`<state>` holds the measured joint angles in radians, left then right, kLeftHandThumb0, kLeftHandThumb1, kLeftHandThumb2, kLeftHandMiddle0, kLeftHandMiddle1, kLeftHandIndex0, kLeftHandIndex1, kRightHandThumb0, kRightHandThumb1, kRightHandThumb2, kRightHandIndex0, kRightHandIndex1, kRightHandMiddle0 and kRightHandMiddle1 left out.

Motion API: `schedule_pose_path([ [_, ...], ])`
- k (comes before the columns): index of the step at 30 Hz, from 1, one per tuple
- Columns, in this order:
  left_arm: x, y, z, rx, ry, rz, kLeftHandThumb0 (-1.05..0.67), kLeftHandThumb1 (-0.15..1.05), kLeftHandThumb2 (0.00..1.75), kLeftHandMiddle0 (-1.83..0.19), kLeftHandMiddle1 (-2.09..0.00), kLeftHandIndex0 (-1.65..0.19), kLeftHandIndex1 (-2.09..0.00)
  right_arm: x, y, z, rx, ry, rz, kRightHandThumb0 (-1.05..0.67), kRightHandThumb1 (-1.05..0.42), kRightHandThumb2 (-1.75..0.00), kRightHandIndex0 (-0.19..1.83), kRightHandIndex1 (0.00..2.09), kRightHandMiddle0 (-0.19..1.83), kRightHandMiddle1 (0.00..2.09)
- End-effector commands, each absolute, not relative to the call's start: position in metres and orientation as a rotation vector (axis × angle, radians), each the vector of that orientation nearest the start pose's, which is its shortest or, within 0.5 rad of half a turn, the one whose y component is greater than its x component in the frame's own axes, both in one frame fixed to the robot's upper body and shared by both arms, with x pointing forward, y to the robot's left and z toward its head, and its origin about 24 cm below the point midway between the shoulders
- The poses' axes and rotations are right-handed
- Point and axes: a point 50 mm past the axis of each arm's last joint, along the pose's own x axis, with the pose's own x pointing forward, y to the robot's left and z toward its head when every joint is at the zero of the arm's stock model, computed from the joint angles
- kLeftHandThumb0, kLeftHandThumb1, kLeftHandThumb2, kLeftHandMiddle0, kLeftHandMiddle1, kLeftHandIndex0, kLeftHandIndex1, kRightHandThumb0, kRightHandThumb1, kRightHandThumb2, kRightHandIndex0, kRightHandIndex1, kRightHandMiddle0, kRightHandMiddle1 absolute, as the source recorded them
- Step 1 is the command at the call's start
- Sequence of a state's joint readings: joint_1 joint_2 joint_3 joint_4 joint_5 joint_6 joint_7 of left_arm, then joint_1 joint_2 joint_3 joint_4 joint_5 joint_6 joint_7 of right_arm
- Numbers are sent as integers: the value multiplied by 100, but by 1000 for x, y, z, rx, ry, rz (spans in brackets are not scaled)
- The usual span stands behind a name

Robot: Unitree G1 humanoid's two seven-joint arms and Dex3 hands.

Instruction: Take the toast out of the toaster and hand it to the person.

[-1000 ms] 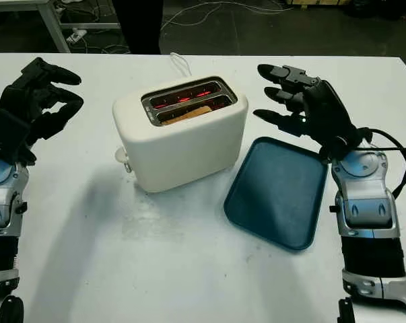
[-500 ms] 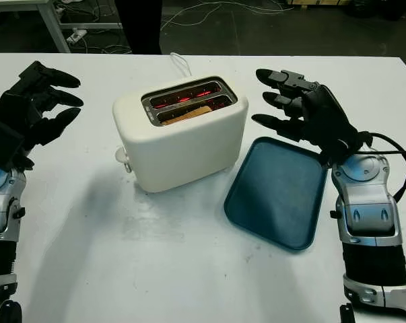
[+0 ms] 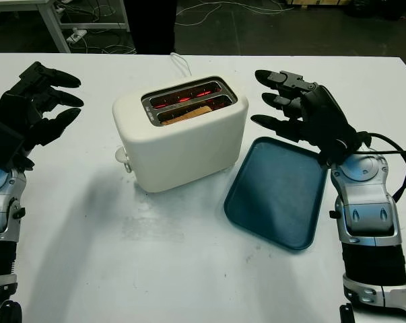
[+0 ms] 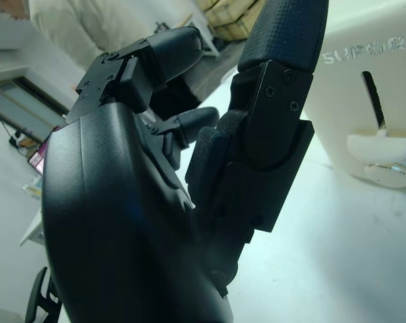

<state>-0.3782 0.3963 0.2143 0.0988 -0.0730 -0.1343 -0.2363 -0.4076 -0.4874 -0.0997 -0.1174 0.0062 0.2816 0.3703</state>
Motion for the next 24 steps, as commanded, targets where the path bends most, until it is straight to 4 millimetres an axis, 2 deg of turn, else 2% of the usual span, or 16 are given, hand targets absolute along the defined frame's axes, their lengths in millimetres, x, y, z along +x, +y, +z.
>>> schedule_pose_path([
  [1, 308, 236, 167, 345, -421, -67, -105, 92, 17, -25, -141, -26, -128, 310, -212, 183, -500, -188, 244, -42, -92, -2, 48, 2, 43, 1],
  [16, 307, 232, 173, 372, -401, -36, -105, 92, 20, -28, -143, -27, -133, 312, -209, 186, -508, -201, 242, -33, -92, -1, 50, 2, 44, 1],
  [24, 308, 232, 173, 370, -381, -27, -105, 92, 21, -27, -146, -24, -138, 312, -209, 187, -515, -202, 244, -35, -92, -1, 50, 2, 45, 1],
])
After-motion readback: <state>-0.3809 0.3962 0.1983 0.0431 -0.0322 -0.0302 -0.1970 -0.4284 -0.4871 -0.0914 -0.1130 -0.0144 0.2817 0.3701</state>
